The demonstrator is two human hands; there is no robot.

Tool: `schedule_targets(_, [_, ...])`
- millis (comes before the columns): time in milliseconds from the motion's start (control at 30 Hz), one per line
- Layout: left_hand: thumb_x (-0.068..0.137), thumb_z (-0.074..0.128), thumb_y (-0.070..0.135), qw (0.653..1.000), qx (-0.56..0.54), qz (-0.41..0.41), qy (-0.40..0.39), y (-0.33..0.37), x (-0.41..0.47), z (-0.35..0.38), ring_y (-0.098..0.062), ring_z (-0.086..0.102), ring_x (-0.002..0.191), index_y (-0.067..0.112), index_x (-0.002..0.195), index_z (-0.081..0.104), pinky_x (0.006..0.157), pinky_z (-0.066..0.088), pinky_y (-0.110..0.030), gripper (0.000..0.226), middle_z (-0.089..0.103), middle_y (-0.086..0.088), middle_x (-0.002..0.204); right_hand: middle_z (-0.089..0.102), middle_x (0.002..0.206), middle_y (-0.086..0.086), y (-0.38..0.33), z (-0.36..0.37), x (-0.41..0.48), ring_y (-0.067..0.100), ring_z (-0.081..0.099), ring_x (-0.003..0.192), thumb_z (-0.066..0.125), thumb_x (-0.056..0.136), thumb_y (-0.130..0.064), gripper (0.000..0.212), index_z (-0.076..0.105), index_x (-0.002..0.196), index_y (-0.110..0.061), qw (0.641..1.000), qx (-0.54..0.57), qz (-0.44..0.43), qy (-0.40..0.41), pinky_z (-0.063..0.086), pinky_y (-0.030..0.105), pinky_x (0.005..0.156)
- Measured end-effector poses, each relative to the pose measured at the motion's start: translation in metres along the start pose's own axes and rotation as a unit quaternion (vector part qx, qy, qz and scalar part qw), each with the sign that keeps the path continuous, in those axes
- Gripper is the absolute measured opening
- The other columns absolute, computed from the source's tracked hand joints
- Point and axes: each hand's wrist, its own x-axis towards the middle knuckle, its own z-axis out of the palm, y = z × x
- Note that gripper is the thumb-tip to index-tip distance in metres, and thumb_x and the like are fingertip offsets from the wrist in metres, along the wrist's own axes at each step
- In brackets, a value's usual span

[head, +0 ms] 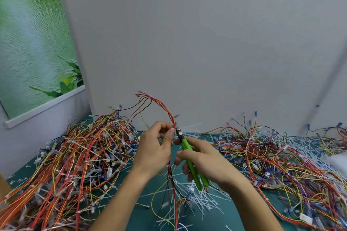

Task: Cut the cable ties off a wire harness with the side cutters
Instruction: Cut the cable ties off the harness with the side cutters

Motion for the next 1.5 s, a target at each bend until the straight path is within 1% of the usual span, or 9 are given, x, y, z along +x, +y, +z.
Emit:
schedule_targets(67, [0.099,0.061,0.029,1.000,0.003,-0.003,-0.002,-0.0001,-0.0001,-0.0004,-0.010,0.069,0.087,0.028,0.101,0.063,0.076,0.060,-0.036,0.003,0.070,0.007,0.090,0.076,0.092,0.009,0.0002,0.0000,0.0005,0.019,0.061,0.064,0.061,0.097,-0.015,0.028,0.062,0.125,-0.019,1.000,-0.014,-0.007,0.006,0.056,0.037,0.058])
schedule_targets(267, [0.099,0.060,0.029,1.000,-0.001,-0.007,0.001,-0.0018,0.0004,0.0010,-0.010,0.069,0.083,0.027,0.099,0.062,0.074,0.059,-0.034,0.002,0.070,0.006,0.088,0.061,0.052,-0.006,0.0003,0.0009,0.0005,0.016,0.047,0.044,0.055,0.092,-0.003,0.017,0.062,0.102,-0.014,1.000,-0.021,-0.015,0.007,0.044,0.027,0.045])
schedule_targets(467, [0.099,0.059,0.032,1.000,0.016,-0.006,-0.010,-0.0023,0.0000,0.0020,-0.009,0.068,0.088,0.028,0.100,0.062,0.073,0.057,-0.025,0.005,0.070,0.008,0.091,0.071,0.077,0.007,-0.0016,0.0023,-0.0009,0.030,0.058,0.058,0.054,0.099,-0.010,0.020,0.062,0.117,-0.013,1.000,0.008,-0.007,-0.004,0.054,0.041,0.055])
schedule_targets(600, [0.099,0.059,0.031,1.000,0.016,0.002,-0.018,-0.0003,-0.0004,0.0017,-0.009,0.068,0.086,0.031,0.098,0.061,0.072,0.055,-0.026,0.003,0.069,0.008,0.091,0.069,0.086,0.013,-0.0024,0.0004,-0.0017,0.029,0.062,0.066,0.056,0.104,-0.019,0.018,0.062,0.119,-0.011,0.999,0.031,0.013,-0.024,0.059,0.046,0.064])
schedule_targets(767, [0.099,0.059,0.029,1.000,0.009,0.002,-0.028,0.0010,-0.0009,0.0006,-0.012,0.068,0.088,0.029,0.100,0.062,0.077,0.058,-0.034,0.003,0.069,0.008,0.091,0.068,0.084,0.008,-0.0012,-0.0006,-0.0009,0.028,0.060,0.066,0.056,0.104,-0.021,0.018,0.060,0.118,-0.011,0.999,0.021,0.009,-0.026,0.058,0.046,0.063])
schedule_targets(933, [0.099,0.059,0.030,1.000,0.018,0.004,-0.022,0.0017,-0.0012,-0.0002,-0.011,0.067,0.088,0.026,0.100,0.062,0.074,0.057,-0.029,0.005,0.069,0.007,0.091,0.063,0.077,0.007,0.0034,-0.0021,0.0020,0.018,0.050,0.052,0.055,0.102,-0.014,0.018,0.062,0.119,-0.014,1.000,0.011,-0.012,-0.014,0.047,0.031,0.047])
schedule_targets(1200, [0.100,0.059,0.029,1.000,0.022,0.003,-0.018,0.0036,-0.0015,-0.0006,-0.013,0.068,0.090,0.027,0.101,0.062,0.078,0.058,-0.037,0.004,0.069,0.007,0.092,0.057,0.070,0.002,0.0062,-0.0036,0.0031,0.015,0.045,0.050,0.053,0.102,-0.015,0.019,0.062,0.118,-0.016,0.999,0.017,-0.016,-0.023,0.042,0.028,0.046])
schedule_targets(1333, [0.100,0.059,0.027,1.000,0.016,-0.010,-0.019,0.0037,-0.0010,0.0005,-0.016,0.068,0.091,0.024,0.101,0.062,0.080,0.058,-0.043,0.005,0.069,0.005,0.092,0.061,0.072,0.007,0.0038,-0.0007,0.0023,0.022,0.050,0.051,0.053,0.105,-0.017,0.017,0.060,0.118,-0.009,0.998,0.050,-0.008,-0.031,0.048,0.032,0.049])
schedule_targets(1500, [0.101,0.059,0.025,0.999,0.023,-0.009,-0.024,0.0040,-0.0017,0.0012,-0.012,0.067,0.087,0.024,0.102,0.063,0.075,0.057,-0.032,0.004,0.069,0.007,0.090,0.064,0.080,0.005,0.0033,-0.0007,0.0014,0.028,0.060,0.065,0.056,0.105,-0.025,0.022,0.058,0.117,-0.006,0.999,0.022,-0.001,-0.041,0.057,0.044,0.059])
